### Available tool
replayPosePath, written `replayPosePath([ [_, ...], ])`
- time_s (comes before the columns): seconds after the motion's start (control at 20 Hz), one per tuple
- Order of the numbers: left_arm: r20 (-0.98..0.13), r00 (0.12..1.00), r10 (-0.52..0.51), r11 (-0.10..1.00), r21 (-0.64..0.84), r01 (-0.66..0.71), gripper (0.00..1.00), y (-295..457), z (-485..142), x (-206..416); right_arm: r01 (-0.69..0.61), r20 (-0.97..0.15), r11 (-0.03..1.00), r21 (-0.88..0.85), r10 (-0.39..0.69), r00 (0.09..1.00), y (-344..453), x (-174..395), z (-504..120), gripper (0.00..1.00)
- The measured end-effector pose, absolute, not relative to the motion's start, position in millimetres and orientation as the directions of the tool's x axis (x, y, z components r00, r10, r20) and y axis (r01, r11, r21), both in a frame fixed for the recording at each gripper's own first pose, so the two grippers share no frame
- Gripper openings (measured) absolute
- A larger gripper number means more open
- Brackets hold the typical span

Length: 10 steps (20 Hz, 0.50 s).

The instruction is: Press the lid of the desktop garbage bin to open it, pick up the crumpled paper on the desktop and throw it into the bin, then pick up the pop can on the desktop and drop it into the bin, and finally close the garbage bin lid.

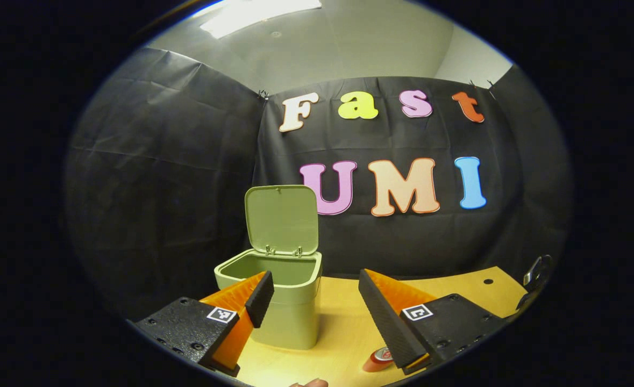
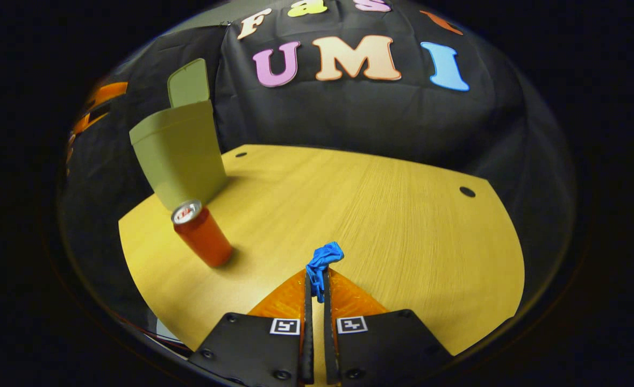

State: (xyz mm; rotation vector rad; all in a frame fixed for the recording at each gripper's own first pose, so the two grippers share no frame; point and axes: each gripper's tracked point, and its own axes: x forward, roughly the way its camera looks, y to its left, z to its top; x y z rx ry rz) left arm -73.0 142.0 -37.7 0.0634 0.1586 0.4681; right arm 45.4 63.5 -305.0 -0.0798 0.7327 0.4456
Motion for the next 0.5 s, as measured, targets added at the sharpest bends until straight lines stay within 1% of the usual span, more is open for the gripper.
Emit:
replayPosePath([
  [0.15, -0.149, 0.893, 0.425, 0.905, 0.094, -0.415, 0.95, 156, -41, -66, -0.409, -0.576, 0.908, 0.088, 0.381, 0.723, 95, 67, -257, 0.11],
  [0.25, -0.152, 0.903, 0.403, 0.915, 0.091, -0.393, 0.96, 164, -42, -64, -0.416, -0.526, 0.905, 0.084, 0.395, 0.753, 120, 78, -228, 0.11],
  [0.3, -0.153, 0.907, 0.393, 0.919, 0.094, -0.383, 0.99, 170, -43, -62, -0.421, -0.505, 0.903, 0.083, 0.402, 0.764, 132, 82, -215, 0.10],
  [0.35, -0.151, 0.909, 0.388, 0.921, 0.101, -0.376, 0.96, 177, -42, -62, -0.429, -0.486, 0.900, 0.082, 0.411, 0.771, 145, 85, -204, 0.10],
  [0.4, -0.151, 0.911, 0.384, 0.923, 0.106, -0.371, 0.99, 184, -44, -61, -0.437, -0.468, 0.896, 0.076, 0.419, 0.778, 158, 89, -192, 0.10],
  [0.45, -0.153, 0.911, 0.382, 0.923, 0.109, -0.368, 0.95, 191, -44, -62, -0.445, -0.448, 0.893, 0.069, 0.426, 0.786, 170, 93, -182, 0.10],
  [0.5, -0.155, 0.912, 0.379, 0.924, 0.107, -0.366, 0.95, 198, -46, -63, -0.455, -0.426, 0.888, 0.068, 0.438, 0.792, 184, 97, -170, 0.10],
])
